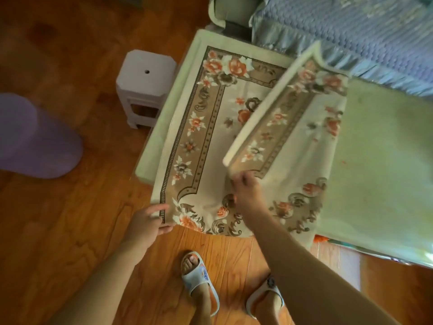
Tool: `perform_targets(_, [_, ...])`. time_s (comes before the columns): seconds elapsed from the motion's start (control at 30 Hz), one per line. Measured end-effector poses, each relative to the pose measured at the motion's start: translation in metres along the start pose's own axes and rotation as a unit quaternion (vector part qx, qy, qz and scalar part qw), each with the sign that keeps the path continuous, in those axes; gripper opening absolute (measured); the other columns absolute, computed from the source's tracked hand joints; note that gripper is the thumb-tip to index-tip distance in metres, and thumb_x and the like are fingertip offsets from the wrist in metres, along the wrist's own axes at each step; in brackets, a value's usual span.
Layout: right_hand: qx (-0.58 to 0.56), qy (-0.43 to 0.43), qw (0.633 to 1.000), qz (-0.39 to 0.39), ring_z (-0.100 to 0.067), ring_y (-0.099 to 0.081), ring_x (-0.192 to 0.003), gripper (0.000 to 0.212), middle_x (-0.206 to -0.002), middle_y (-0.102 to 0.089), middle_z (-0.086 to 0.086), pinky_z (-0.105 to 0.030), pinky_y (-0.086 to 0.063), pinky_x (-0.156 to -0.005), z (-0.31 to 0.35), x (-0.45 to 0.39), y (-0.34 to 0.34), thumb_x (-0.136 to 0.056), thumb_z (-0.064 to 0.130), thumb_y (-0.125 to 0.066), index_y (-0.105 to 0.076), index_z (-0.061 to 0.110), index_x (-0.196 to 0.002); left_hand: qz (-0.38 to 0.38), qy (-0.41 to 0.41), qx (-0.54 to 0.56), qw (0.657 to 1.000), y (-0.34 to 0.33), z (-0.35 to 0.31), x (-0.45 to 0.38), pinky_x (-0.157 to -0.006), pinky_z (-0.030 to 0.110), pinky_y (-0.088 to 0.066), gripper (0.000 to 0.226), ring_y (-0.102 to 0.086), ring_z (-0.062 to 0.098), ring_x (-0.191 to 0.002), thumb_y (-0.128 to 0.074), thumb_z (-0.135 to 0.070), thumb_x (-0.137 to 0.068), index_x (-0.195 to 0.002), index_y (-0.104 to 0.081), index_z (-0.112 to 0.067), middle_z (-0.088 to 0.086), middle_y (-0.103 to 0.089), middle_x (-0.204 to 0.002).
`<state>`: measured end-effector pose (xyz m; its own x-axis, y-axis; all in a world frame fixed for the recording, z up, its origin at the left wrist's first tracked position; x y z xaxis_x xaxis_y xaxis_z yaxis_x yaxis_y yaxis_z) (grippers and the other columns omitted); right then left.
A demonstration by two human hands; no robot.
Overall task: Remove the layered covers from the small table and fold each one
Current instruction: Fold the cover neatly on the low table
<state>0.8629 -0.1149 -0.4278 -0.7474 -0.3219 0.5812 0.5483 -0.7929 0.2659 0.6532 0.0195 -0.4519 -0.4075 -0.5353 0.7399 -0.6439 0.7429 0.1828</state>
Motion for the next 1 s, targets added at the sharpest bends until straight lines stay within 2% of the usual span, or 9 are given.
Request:
perform_targets(0.2, [0.077, 0.058, 0.977, 0.192, -0.012, -0.052, -0.065, 0.022, -0.074, -0.058, -0.009, -0.026, -0.043, -0.058, -0.019, 0.036, -0.078, -0.101, 0.027, -0.054, -0.058, 0.016, -0.082, -0.006, 0.026, 0.053, 0.998, 0.010, -0.012, -0.001, -0.087, 0.045, -0.059, 0.032, -0.073, 0.031, -0.095, -0.046, 0.007, -0.100, -0.112, -0.069, -0.012, 0.020, -0.068, -0.120])
perform_targets(0.3, [0.117, 0.078, 0.968, 0.209, -0.012, -0.050, -0.066, 0.021, -0.073, -0.055, 0.004, -0.028, -0.042, -0.060, -0.033, 0.042, -0.091, -0.101, 0.025, -0.053, -0.055, 0.023, -0.081, -0.031, 0.044, 0.100, 0.994, 0.012, -0.019, 0.001, -0.079, 0.042, -0.058, 0.021, -0.071, 0.030, -0.102, -0.048, -0.023, -0.107, -0.109, -0.069, -0.023, 0.010, -0.074, -0.109])
perform_targets(0.43, [0.128, 0.083, 0.961, 0.231, -0.004, -0.048, -0.068, 0.013, -0.079, -0.054, 0.006, -0.015, -0.039, -0.059, -0.038, 0.044, -0.094, -0.102, 0.021, -0.052, -0.056, 0.017, -0.091, -0.020, 0.107, 0.155, 0.982, 0.012, -0.025, -0.005, -0.082, 0.047, -0.058, 0.043, -0.071, 0.031, -0.105, -0.050, -0.061, -0.097, -0.120, -0.068, -0.029, 0.005, -0.076, -0.111])
perform_targets(0.57, [0.141, 0.085, 0.961, 0.224, -0.015, -0.051, -0.073, 0.014, -0.082, -0.055, 0.002, -0.032, -0.044, -0.067, -0.028, 0.043, -0.097, -0.103, 0.023, -0.051, -0.056, 0.016, -0.092, -0.032, 0.113, 0.094, 0.989, 0.000, -0.027, -0.009, -0.082, 0.044, -0.061, 0.038, -0.071, 0.029, -0.101, -0.068, -0.047, -0.093, -0.119, -0.068, -0.019, 0.009, -0.073, -0.109])
perform_targets(0.67, [0.132, 0.091, 0.948, 0.274, -0.014, -0.060, -0.088, 0.008, -0.097, -0.063, 0.003, -0.035, -0.051, -0.080, -0.030, 0.057, -0.079, -0.101, 0.028, -0.054, -0.061, 0.026, -0.098, -0.054, 0.106, 0.043, 0.992, -0.003, -0.024, -0.012, -0.061, 0.029, -0.060, 0.023, -0.070, 0.023, -0.090, -0.058, -0.018, -0.100, -0.116, -0.070, -0.008, 0.012, -0.073, -0.105])
perform_targets(0.73, [0.137, 0.135, 0.965, 0.178, -0.005, -0.061, -0.098, 0.013, -0.107, -0.065, 0.012, -0.024, -0.051, -0.084, -0.053, 0.076, -0.038, -0.099, 0.025, -0.055, -0.065, 0.028, -0.108, -0.078, 0.121, 0.032, 0.989, -0.001, -0.023, -0.012, -0.063, 0.032, -0.058, 0.019, -0.071, 0.024, -0.088, -0.058, -0.015, -0.097, -0.108, -0.073, -0.009, 0.013, -0.074, -0.105])
perform_targets(0.8, [0.159, 0.145, 0.976, -0.041, -0.008, -0.059, -0.094, 0.016, -0.103, -0.061, 0.010, -0.029, -0.052, -0.081, -0.096, 0.091, 0.021, -0.095, 0.013, -0.054, -0.062, 0.023, -0.105, -0.073, 0.134, 0.029, 0.988, -0.001, -0.029, -0.009, -0.076, 0.039, -0.057, 0.017, -0.070, 0.027, -0.094, -0.057, -0.019, -0.099, -0.106, -0.071, -0.012, 0.012, -0.074, -0.109])
perform_targets(0.87, [0.177, 0.020, 0.965, -0.193, -0.017, -0.058, -0.099, 0.023, -0.109, -0.053, 0.007, -0.039, -0.052, -0.081, -0.142, 0.099, 0.081, -0.093, 0.007, -0.052, -0.057, 0.020, -0.110, -0.054, 0.134, 0.033, 0.989, -0.005, -0.037, -0.003, -0.067, 0.037, -0.053, 0.019, -0.070, 0.026, -0.088, -0.052, -0.021, -0.103, -0.107, -0.069, -0.014, 0.009, -0.074, -0.104])
perform_targets(1.0, [0.184, -0.164, 0.955, -0.166, -0.029, -0.053, -0.124, 0.059, -0.144, -0.041, -0.004, -0.046, -0.052, -0.095, -0.200, 0.079, 0.139, -0.094, 0.020, -0.063, -0.037, 0.021, -0.147, -0.060, 0.118, 0.082, 0.988, -0.012, -0.056, 0.012, -0.070, 0.034, -0.050, 0.020, -0.068, 0.021, -0.091, -0.049, -0.014, -0.104, -0.100, -0.069, -0.016, 0.005, -0.074, -0.097])
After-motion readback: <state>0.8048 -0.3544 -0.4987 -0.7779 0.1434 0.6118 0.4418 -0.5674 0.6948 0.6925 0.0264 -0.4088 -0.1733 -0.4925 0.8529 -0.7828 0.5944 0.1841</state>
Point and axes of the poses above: each hand's wrist, its own x-axis away from the middle knuckle, its own y-axis out of the back of the hand, z = x × y, the point moved 1 cm from there along -x, towards the middle knuckle
